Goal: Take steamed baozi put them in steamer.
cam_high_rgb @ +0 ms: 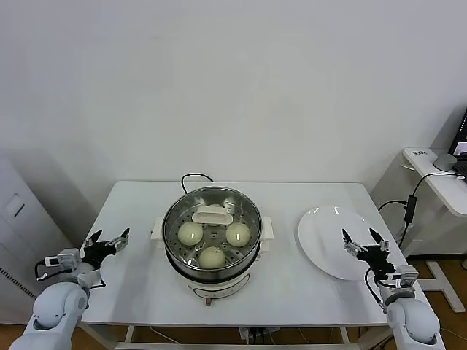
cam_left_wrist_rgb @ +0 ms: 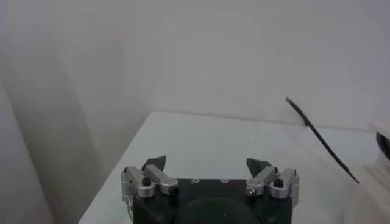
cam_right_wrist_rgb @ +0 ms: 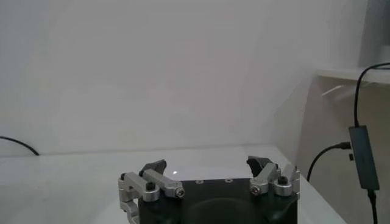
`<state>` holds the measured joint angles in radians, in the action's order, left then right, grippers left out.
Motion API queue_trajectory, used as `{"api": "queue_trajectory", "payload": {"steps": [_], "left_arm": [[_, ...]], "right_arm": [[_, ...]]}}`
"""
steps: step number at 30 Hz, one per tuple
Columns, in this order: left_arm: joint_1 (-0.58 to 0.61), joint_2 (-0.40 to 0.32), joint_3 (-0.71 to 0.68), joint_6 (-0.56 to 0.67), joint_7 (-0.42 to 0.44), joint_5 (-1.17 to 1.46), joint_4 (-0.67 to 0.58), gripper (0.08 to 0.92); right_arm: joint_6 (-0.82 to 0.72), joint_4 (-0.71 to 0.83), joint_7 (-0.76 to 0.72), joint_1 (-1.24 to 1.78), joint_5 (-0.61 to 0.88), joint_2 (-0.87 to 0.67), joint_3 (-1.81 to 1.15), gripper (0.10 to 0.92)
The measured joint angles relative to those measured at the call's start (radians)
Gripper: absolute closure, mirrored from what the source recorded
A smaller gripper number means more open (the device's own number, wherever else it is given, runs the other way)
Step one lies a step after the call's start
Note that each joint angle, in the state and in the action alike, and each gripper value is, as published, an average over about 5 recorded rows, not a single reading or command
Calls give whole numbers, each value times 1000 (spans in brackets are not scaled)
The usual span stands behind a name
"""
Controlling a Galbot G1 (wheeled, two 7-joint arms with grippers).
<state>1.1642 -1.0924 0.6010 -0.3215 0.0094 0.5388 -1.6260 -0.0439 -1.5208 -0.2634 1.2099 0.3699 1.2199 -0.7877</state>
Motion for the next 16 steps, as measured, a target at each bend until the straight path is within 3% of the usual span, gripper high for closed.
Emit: {"api": "queue_trajectory", "payload": {"steps": [16], "left_arm": [[4,-6,1,-1,-5,6,-6,177]], "right_arm": [[-26,-2,-3,1,-6,0,-3,203]]}}
